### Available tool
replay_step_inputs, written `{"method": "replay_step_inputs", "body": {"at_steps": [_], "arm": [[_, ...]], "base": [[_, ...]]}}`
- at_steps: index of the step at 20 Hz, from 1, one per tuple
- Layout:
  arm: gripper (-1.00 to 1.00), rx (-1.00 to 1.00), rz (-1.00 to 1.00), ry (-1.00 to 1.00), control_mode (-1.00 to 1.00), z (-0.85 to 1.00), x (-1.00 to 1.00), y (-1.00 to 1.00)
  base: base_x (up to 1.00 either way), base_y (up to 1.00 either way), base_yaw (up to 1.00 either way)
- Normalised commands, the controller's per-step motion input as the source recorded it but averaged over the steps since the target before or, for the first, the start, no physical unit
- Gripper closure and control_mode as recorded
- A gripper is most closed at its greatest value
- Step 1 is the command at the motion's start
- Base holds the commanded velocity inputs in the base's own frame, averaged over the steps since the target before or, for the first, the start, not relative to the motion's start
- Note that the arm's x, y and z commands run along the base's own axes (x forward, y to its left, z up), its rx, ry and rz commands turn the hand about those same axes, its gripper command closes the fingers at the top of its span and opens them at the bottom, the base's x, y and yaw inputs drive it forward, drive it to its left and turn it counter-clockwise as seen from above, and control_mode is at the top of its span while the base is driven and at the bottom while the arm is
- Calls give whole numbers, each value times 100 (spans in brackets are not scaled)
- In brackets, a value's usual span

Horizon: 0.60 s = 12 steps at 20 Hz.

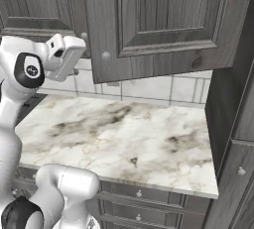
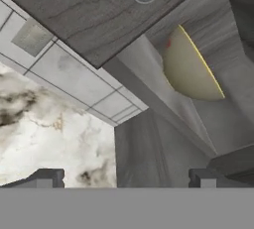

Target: Move the bowls from the cabinet to the plates on the dining table.

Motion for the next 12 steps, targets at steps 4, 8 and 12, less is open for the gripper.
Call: {"method": "replay_step_inputs", "body": {"at_steps": [4,8,12], "arm": [[-100,-11,-4,0,-100,0,30,-36],[-100,-9,-3,0,-100,0,14,-33],[-100,-1,0,-2,-100,0,-21,-22]], "base": [[0,0,0],[0,0,0],[0,0,0]]}}
